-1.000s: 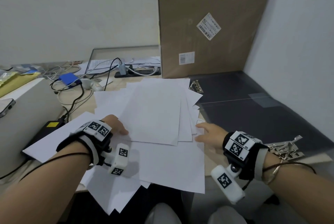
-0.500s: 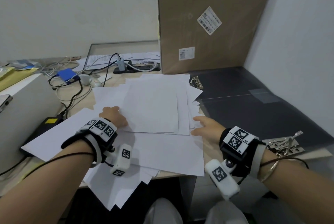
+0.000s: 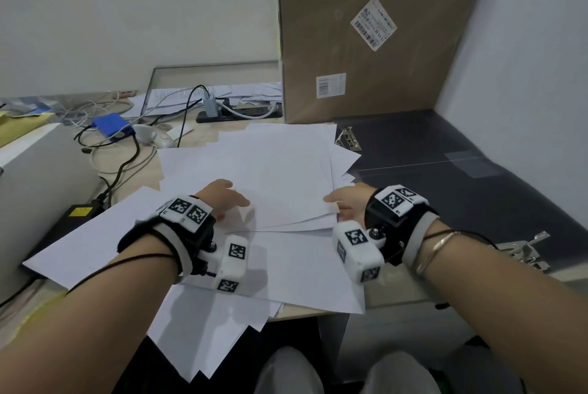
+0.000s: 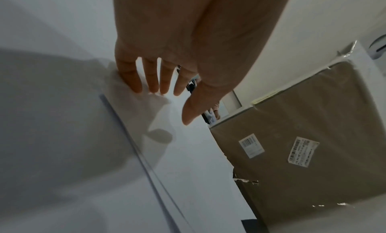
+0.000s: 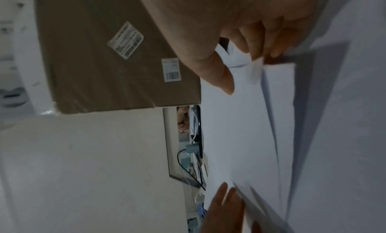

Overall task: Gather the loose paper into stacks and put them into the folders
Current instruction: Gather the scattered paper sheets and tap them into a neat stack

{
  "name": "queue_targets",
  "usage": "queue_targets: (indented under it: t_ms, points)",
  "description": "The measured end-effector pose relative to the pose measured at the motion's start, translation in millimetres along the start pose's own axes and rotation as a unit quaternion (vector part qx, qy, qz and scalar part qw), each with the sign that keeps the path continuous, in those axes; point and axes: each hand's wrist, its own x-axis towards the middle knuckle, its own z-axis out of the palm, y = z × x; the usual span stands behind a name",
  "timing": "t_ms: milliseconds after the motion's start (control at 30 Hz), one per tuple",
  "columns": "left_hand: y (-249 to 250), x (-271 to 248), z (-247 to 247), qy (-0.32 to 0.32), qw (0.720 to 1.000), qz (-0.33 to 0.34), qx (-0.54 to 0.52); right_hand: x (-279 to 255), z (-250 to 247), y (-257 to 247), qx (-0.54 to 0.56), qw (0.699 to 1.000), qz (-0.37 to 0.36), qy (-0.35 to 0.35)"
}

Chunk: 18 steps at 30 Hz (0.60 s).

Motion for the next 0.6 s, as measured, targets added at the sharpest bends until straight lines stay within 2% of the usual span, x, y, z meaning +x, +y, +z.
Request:
queue_targets:
  t_ms: [67,133,233,367,500,600]
  points:
    - [-6,3,-4,-0.011,1.0,0.007,-0.018,7,-3,-6,-0.014,0.999,0.019,-0.023]
    - [-12,2,-8,-0.033,0.996,0.016,-0.077,11,-3,-11,-0.072,0.997,0.024,-0.014]
    - [-23,-1,-15,-0.019,0.992,0.032,-0.117,11,1,-15,-0.168,0.985,-0.042,0.009]
    - [-37,-4,-29,0.082,0.996,0.028,0.021,2,-12,-14,-0.288,0.94,-0.155,0.096]
    - [-51,-17,-38,0.091,0.971,-0.045,0.215,-3,-44,-7,-0.282,0.938,-0.168,0.112]
    - [-55,-26,-38,0.089,0.959,-0.068,0.26,-15,-57,6,-0.302,0.934,-0.164,0.1]
